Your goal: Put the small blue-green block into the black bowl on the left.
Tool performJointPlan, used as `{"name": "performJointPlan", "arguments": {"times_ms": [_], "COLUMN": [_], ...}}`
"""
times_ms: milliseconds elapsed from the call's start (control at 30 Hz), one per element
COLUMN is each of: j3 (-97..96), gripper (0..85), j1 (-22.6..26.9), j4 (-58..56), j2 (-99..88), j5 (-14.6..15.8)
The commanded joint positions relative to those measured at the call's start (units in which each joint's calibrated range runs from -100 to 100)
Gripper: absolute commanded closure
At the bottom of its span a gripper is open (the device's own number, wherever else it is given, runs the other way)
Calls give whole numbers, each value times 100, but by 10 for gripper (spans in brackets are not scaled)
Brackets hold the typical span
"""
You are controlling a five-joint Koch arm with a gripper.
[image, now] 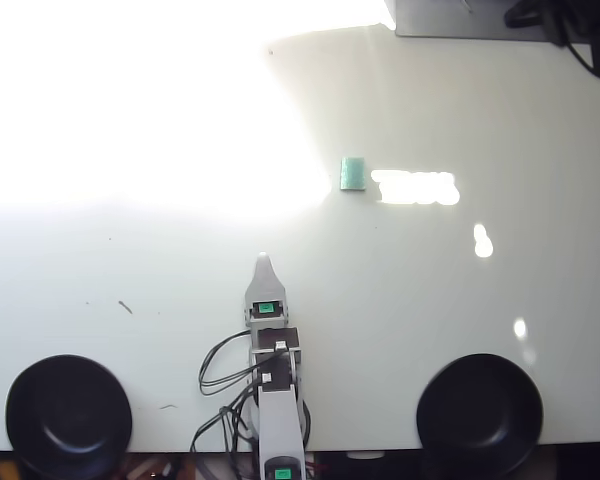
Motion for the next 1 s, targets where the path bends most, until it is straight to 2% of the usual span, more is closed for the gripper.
{"name": "performJointPlan", "arguments": {"times_ms": [0,367,467,633,767,867,967], "j3": [-148,-148,120,1128,2061,2412,2468], "gripper": [364,372,375,375,391,391,388], "j1": [-5,34,0,-49,-49,-117,-288], "j4": [7,201,-50,-634,-1234,-1331,-1234], "j2": [7,-132,-143,-143,-111,-111,-100], "j5": [0,-78,-557,-772,-1079,-1563,-2305]}}
